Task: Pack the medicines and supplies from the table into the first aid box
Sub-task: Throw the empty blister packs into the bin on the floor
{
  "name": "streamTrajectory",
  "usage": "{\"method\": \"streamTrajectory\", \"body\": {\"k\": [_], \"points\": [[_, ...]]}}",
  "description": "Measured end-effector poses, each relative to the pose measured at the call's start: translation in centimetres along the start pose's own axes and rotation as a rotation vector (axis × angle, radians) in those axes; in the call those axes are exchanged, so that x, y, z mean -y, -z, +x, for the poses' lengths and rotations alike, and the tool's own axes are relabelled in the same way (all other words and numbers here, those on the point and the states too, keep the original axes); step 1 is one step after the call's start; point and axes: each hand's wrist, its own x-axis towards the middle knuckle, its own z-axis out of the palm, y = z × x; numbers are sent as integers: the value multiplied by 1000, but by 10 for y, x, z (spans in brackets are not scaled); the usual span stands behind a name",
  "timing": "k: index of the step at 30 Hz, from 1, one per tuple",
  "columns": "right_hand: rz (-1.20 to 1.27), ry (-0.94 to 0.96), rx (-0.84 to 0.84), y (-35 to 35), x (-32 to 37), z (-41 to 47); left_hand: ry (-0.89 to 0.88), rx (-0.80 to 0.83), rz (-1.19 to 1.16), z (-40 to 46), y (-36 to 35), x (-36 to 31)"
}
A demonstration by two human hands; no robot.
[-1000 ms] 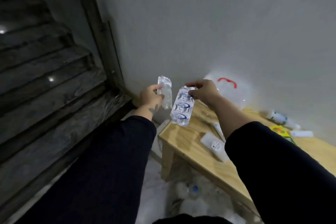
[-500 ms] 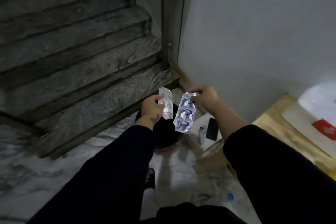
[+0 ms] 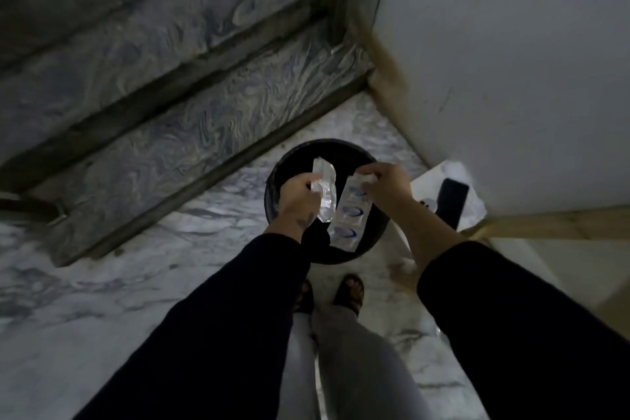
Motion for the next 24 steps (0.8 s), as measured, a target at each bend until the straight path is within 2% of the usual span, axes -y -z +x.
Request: {"method": "streamTrajectory", "body": {"k": [5,8,11,17,21,24], "points": [[33,-49,154,-52,-53,63,33,87,27,50,-47,58],[78,-24,264,-72,-77,73,28,218,104,67,-60,79],[-60,-7,322,-68,-79,57,44,203,189,60,-55,78],[-218,-32,371,6,-21,-17,-12,292,288,-8,-6,-2],[-295,11,275,81,27,-84,-202,328,443,-67,25,-86],[-327,35,142,134,47,-132,-384,357,627,-107,36,-149]]}}
